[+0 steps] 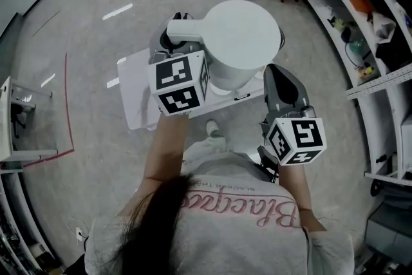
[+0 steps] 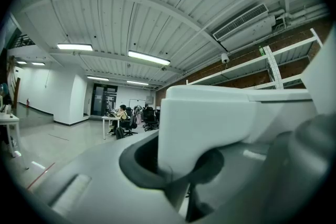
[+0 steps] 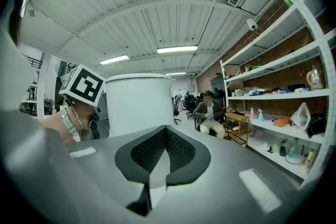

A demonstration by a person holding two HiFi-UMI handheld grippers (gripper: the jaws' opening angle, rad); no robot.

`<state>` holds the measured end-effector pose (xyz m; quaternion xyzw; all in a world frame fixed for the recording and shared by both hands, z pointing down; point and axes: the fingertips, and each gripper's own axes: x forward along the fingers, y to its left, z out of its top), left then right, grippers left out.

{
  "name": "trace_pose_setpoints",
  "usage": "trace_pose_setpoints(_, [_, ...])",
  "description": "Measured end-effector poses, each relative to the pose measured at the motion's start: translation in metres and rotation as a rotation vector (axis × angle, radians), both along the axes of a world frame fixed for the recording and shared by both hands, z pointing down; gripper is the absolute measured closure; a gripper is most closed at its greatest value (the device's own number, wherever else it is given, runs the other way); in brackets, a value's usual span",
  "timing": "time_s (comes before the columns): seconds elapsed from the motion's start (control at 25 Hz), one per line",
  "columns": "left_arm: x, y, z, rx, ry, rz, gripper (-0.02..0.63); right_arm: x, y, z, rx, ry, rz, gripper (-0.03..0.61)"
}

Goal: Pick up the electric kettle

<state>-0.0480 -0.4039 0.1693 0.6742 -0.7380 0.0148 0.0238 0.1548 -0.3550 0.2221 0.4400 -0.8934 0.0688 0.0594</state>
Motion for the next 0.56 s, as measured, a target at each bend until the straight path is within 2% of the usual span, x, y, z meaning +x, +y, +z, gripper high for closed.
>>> trace_pose_setpoints(0.32, [-0.002, 0.022, -0.009, 0.014, 0.026, -0.019, 0.571, 0.000, 0.017, -0.005, -0.014, -0.014, -0.028, 0.560])
trace_pose_setpoints(0.56, [-0.003, 0.030, -0.016, 0.033, 0.015, -0.029, 0.571, -0.001, 0.024, -0.007, -0.009, -0.023, -0.041, 0.560])
